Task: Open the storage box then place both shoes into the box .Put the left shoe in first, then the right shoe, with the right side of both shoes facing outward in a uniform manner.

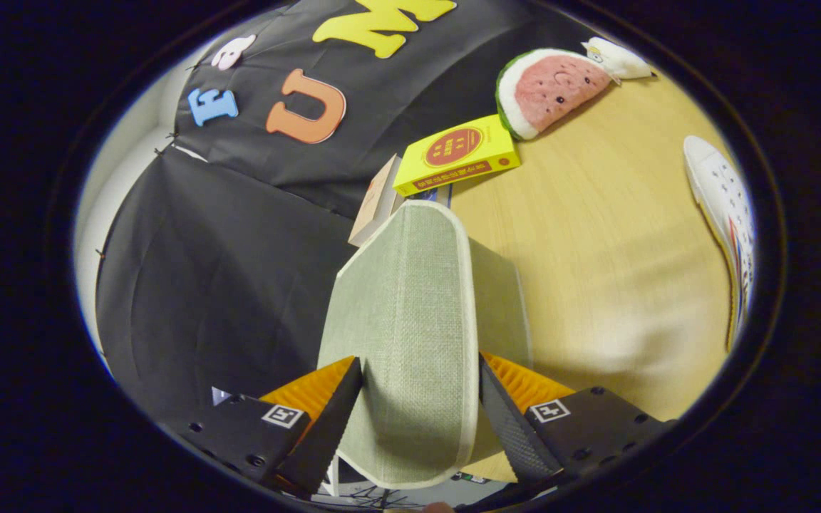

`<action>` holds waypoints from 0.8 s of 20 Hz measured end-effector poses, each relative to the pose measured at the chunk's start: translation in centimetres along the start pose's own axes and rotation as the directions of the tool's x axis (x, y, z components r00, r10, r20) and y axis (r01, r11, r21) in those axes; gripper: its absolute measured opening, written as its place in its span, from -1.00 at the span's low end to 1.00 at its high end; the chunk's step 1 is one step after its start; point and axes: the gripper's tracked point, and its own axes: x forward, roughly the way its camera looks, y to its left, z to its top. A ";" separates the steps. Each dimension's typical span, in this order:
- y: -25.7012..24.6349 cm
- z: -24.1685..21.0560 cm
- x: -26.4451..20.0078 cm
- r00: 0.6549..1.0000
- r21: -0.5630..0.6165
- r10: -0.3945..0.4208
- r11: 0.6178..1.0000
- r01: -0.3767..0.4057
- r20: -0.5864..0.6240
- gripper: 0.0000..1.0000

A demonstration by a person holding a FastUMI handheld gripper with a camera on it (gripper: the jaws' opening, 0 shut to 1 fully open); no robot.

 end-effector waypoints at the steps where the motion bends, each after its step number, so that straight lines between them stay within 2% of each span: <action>1: 0.3 0.2 -0.5 1.000 -0.013 -0.006 1.000 0.006 0.003 0.94; 4: 1.9 1.1 -2.6 0.999 -0.031 0.004 1.000 -0.003 0.042 0.74; 7: 1.9 1.8 -3.9 0.996 -0.087 -0.051 0.995 0.058 0.077 -0.09; 9: 2.5 2.1 -4.2 0.993 -0.084 -0.079 0.993 0.086 0.087 -0.65; 10: 3.1 2.2 -4.3 0.993 -0.080 -0.077 0.993 0.084 0.088 -0.78; 11: 4.0 2.2 -4.5 0.994 -0.079 -0.073 0.994 0.080 0.087 -0.87; 16: 10.3 3.3 -6.6 0.991 -0.159 -0.024 0.986 0.045 0.131 -0.89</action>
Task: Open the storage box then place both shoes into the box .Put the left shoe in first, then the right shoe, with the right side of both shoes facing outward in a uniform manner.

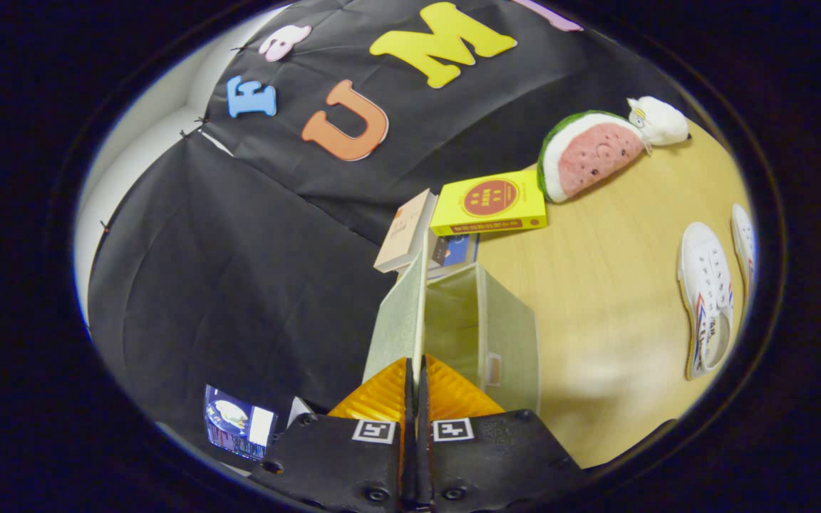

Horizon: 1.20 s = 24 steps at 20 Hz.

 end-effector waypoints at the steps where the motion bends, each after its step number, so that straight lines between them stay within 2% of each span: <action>1: 1.6 0.3 -0.1 1.000 -0.018 0.005 1.000 -0.005 0.009 -0.89; 5: 8.3 0.5 1.2 1.000 -0.131 0.019 0.991 -0.016 0.019 -0.89; 9: 14.1 -1.1 4.1 1.000 -0.259 0.023 0.966 -0.022 0.002 -0.89; 14: 18.6 -3.0 7.3 1.000 -0.391 0.022 0.920 -0.016 0.010 -0.72; 15: 18.9 -3.0 7.6 1.000 -0.432 0.008 0.902 0.005 0.030 -0.59; 17: 19.7 -2.5 8.0 0.997 -0.496 0.006 0.868 0.033 0.076 0.03; 18: 20.1 -2.4 7.9 0.995 -0.510 0.003 0.859 0.047 0.097 0.17; 21: 19.7 -1.2 7.2 0.983 -0.535 -0.024 0.836 0.118 0.181 0.98; 24: 19.0 0.2 5.3 0.958 -0.564 -0.051 0.799 0.208 0.281 1.00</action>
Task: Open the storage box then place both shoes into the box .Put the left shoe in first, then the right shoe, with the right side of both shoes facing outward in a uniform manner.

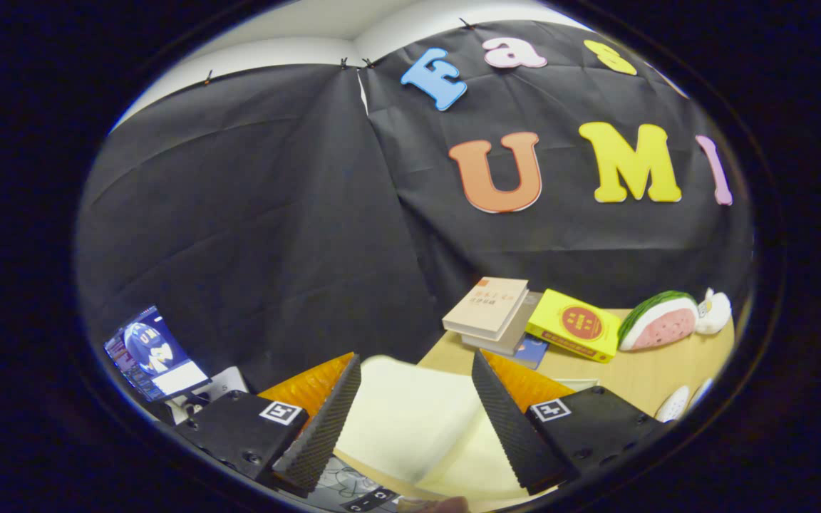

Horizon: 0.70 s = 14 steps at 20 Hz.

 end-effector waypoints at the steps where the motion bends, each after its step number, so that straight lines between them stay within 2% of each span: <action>1: -0.7 0.0 -0.7 1.000 -0.018 -0.026 0.999 0.026 0.016 1.00; 7: -6.7 0.9 -6.1 0.978 -0.056 -0.179 0.981 0.186 0.106 1.00; 14: -17.5 -0.1 -14.1 0.915 -0.009 -0.379 0.923 0.384 0.136 1.00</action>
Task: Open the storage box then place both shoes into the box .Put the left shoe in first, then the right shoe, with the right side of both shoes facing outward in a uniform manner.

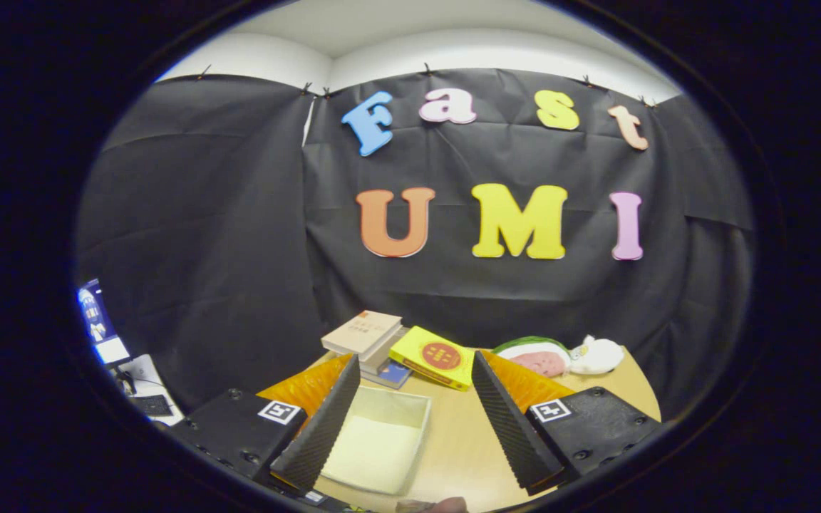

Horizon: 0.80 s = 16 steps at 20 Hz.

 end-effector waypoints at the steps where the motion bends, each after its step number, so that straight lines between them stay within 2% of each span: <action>1: -2.2 -0.4 -0.5 1.000 0.002 -0.031 1.000 0.031 -0.001 1.00; 9: -17.7 -6.2 -3.1 0.979 0.017 -0.180 0.983 0.182 -0.100 1.00; 12: -21.4 -10.4 -2.0 0.964 0.025 -0.178 0.982 0.186 -0.198 1.00; 16: -24.2 -16.9 0.7 0.933 0.049 -0.126 0.987 0.151 -0.336 1.00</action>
